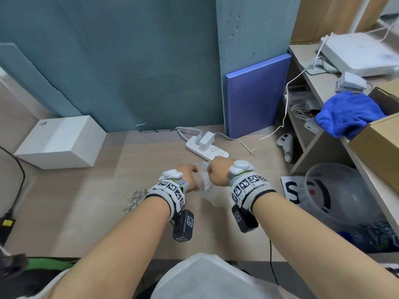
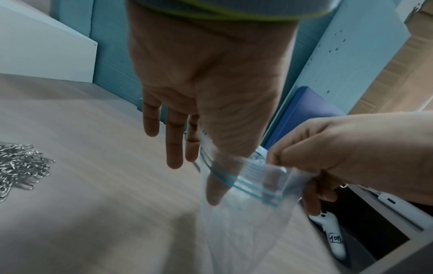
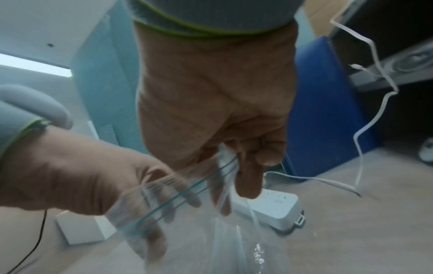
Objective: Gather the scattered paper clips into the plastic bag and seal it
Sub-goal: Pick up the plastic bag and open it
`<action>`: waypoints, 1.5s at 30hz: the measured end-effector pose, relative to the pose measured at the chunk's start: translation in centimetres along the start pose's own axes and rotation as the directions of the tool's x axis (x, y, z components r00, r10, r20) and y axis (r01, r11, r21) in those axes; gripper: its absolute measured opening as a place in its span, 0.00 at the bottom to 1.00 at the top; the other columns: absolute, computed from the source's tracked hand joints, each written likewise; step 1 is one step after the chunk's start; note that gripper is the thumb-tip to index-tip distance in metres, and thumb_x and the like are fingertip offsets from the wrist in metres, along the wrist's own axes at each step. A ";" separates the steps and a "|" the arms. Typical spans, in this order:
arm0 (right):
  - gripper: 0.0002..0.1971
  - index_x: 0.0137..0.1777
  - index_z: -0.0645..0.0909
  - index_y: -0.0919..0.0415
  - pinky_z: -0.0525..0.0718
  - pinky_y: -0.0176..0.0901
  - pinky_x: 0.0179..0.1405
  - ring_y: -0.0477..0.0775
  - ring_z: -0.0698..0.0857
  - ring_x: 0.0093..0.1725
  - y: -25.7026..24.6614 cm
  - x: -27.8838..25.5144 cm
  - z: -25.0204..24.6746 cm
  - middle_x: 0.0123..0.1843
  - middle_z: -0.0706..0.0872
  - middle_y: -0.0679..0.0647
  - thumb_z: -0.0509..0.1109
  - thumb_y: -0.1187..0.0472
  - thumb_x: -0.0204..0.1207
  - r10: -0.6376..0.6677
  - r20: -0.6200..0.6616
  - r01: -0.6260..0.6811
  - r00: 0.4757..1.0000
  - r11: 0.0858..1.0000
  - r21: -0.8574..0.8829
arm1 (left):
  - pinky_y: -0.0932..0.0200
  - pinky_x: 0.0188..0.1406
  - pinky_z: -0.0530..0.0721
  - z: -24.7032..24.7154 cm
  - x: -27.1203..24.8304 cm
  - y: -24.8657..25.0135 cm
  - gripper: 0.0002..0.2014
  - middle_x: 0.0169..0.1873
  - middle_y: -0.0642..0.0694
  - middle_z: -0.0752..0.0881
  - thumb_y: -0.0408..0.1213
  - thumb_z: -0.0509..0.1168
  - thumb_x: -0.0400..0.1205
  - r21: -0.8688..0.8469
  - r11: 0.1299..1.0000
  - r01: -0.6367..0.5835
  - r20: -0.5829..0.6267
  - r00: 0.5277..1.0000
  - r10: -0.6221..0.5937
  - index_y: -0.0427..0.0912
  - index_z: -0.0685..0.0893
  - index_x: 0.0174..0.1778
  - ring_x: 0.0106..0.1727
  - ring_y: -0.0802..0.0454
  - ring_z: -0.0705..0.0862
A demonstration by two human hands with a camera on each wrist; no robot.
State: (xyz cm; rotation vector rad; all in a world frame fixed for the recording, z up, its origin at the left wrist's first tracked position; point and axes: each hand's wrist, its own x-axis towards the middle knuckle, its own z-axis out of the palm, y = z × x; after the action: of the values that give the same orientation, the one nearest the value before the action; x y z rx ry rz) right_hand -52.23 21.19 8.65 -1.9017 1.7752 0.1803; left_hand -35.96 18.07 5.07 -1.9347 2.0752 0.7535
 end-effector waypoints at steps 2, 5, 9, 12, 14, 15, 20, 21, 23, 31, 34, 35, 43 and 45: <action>0.11 0.44 0.82 0.54 0.82 0.44 0.39 0.57 0.86 0.40 -0.6 0.3 -0.1 0.47 0.88 0.54 0.71 0.47 0.72 0.087 -0.071 -0.089 0.994 0.996 -0.026 | 0.60 0.51 0.77 -0.6 -0.3 0.0 0.33 0.68 0.45 0.82 0.42 0.80 0.72 0.003 1.000 0.002 0.000 1.000 -0.002 0.54 0.78 0.75 0.60 0.44 0.86; 0.14 0.50 0.83 0.55 0.87 0.46 0.46 0.56 0.86 0.43 -1.3 0.6 -0.5 0.47 0.86 0.51 0.78 0.50 0.69 0.134 -0.110 -0.141 0.985 0.989 -0.055 | 0.61 0.50 0.75 -1.0 -0.4 -0.6 0.31 0.67 0.45 0.83 0.41 0.78 0.76 -0.018 1.000 0.020 -0.012 1.000 -0.020 0.54 0.79 0.76 0.56 0.45 0.84; 0.16 0.58 0.77 0.53 0.87 0.52 0.50 0.59 0.82 0.48 -2.1 0.9 -1.2 0.58 0.79 0.54 0.70 0.65 0.72 0.009 -0.059 -0.010 0.998 1.000 -0.024 | 0.54 0.59 0.83 -0.7 -0.8 -1.9 0.39 0.72 0.46 0.79 0.44 0.78 0.69 -0.011 1.000 0.013 -0.047 0.999 -0.013 0.60 0.74 0.78 0.64 0.43 0.84; 0.20 0.63 0.77 0.45 0.83 0.54 0.51 0.62 0.83 0.54 -2.5 0.6 -1.3 0.62 0.74 0.52 0.66 0.67 0.74 -0.035 -0.006 0.034 0.999 0.998 -0.061 | 0.49 0.62 0.86 -1.0 -1.1 -3.3 0.43 0.72 0.48 0.81 0.53 0.78 0.61 -0.040 0.999 0.020 -0.031 0.999 -0.021 0.64 0.75 0.77 0.63 0.44 0.86; 0.21 0.65 0.75 0.46 0.81 0.53 0.48 0.64 0.82 0.55 -2.8 0.5 -0.9 0.62 0.73 0.52 0.67 0.65 0.75 0.002 0.008 -0.001 1.000 0.996 -0.084 | 0.47 0.64 0.85 -1.1 -1.2 -3.6 0.43 0.72 0.46 0.79 0.55 0.80 0.63 -0.011 1.000 0.021 -0.038 0.999 -0.022 0.64 0.76 0.77 0.64 0.43 0.85; 0.21 0.65 0.74 0.47 0.81 0.53 0.47 0.65 0.82 0.55 -3.4 0.5 -0.5 0.62 0.73 0.53 0.67 0.65 0.75 0.011 0.007 -0.010 1.000 0.996 -0.085 | 0.46 0.65 0.85 -1.1 -1.2 -4.0 0.42 0.71 0.45 0.76 0.55 0.79 0.65 0.019 1.000 0.016 -0.039 0.999 -0.015 0.63 0.75 0.78 0.65 0.41 0.84; 0.19 0.66 0.72 0.53 0.83 0.56 0.47 0.67 0.84 0.57 -4.7 1.3 1.3 0.64 0.75 0.54 0.67 0.65 0.76 0.060 -0.032 -0.063 0.998 0.994 -0.089 | 0.53 0.63 0.79 0.0 -1.1 -7.3 0.32 0.66 0.52 0.71 0.58 0.74 0.72 -0.139 0.973 -0.182 -0.052 0.983 0.177 0.68 0.77 0.75 0.57 0.52 0.80; 0.20 0.68 0.72 0.54 0.82 0.55 0.46 0.67 0.84 0.59 -4.8 1.7 1.6 0.65 0.75 0.55 0.67 0.65 0.77 0.084 -0.038 -0.088 0.996 0.990 -0.107 | 0.56 0.64 0.78 0.2 -1.2 -8.2 0.28 0.65 0.54 0.72 0.57 0.75 0.74 -0.244 0.941 -0.234 -0.069 0.972 0.224 0.68 0.80 0.72 0.57 0.56 0.80; 0.22 0.72 0.72 0.56 0.80 0.54 0.45 0.67 0.84 0.64 -5.0 2.3 1.9 0.67 0.75 0.56 0.68 0.61 0.79 0.150 -0.047 -0.155 0.988 0.979 -0.136 | 0.59 0.64 0.78 0.1 -1.2 -9.7 0.23 0.64 0.55 0.73 0.53 0.76 0.77 -0.396 0.873 -0.285 -0.111 0.958 0.263 0.67 0.83 0.69 0.59 0.60 0.81; 0.16 0.66 0.72 0.47 0.81 0.58 0.52 0.68 0.81 0.62 -7.6 4.0 4.0 0.69 0.73 0.53 0.60 0.54 0.79 0.204 -0.014 -0.204 0.979 0.976 -0.071 | 0.53 0.59 0.84 -0.7 0.4 -19.3 0.31 0.65 0.54 0.74 0.62 0.71 0.68 0.056 0.991 -0.123 -0.125 0.984 0.129 0.70 0.76 0.69 0.57 0.50 0.83; 0.10 0.59 0.71 0.44 0.83 0.62 0.56 0.67 0.83 0.53 -9.5 5.2 6.1 0.64 0.75 0.53 0.56 0.50 0.80 0.206 0.023 -0.207 0.978 0.978 0.024 | 0.50 0.55 0.86 -0.2 0.8 -23.1 0.36 0.63 0.48 0.71 0.66 0.74 0.65 0.179 0.983 -0.030 -0.074 0.996 0.044 0.65 0.73 0.69 0.57 0.45 0.82; 0.10 0.59 0.71 0.43 0.83 0.63 0.58 0.66 0.83 0.52 -10.0 5.5 6.7 0.63 0.75 0.54 0.56 0.49 0.80 0.214 0.040 -0.216 0.976 0.975 0.048 | 0.49 0.55 0.87 0.2 1.1 -24.1 0.38 0.63 0.46 0.69 0.67 0.75 0.64 0.158 0.987 -0.008 -0.038 0.999 0.015 0.64 0.72 0.70 0.56 0.43 0.82; 0.07 0.57 0.77 0.46 0.83 0.57 0.57 0.62 0.84 0.50 -11.9 6.2 10.7 0.58 0.76 0.52 0.61 0.53 0.82 0.302 0.044 -0.305 0.952 0.930 0.206 | 0.44 0.53 0.90 3.3 2.9 -27.5 0.43 0.57 0.47 0.65 0.62 0.80 0.56 0.046 0.996 -0.074 0.077 0.995 0.070 0.70 0.68 0.66 0.57 0.40 0.80; 0.06 0.55 0.77 0.45 0.84 0.56 0.53 0.58 0.84 0.45 -11.9 6.2 11.0 0.56 0.76 0.51 0.62 0.54 0.81 0.298 0.024 -0.296 0.954 0.927 0.232 | 0.44 0.51 0.90 3.5 3.3 -27.5 0.35 0.58 0.46 0.67 0.54 0.81 0.65 0.022 0.994 -0.105 0.067 0.992 0.103 0.65 0.69 0.64 0.56 0.41 0.80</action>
State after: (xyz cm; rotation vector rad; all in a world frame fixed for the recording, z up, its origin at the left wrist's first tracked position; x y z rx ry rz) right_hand -37.24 20.72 -0.09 -1.4679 1.9908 0.0636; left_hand -10.22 16.67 -5.63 -1.7758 2.1488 0.7967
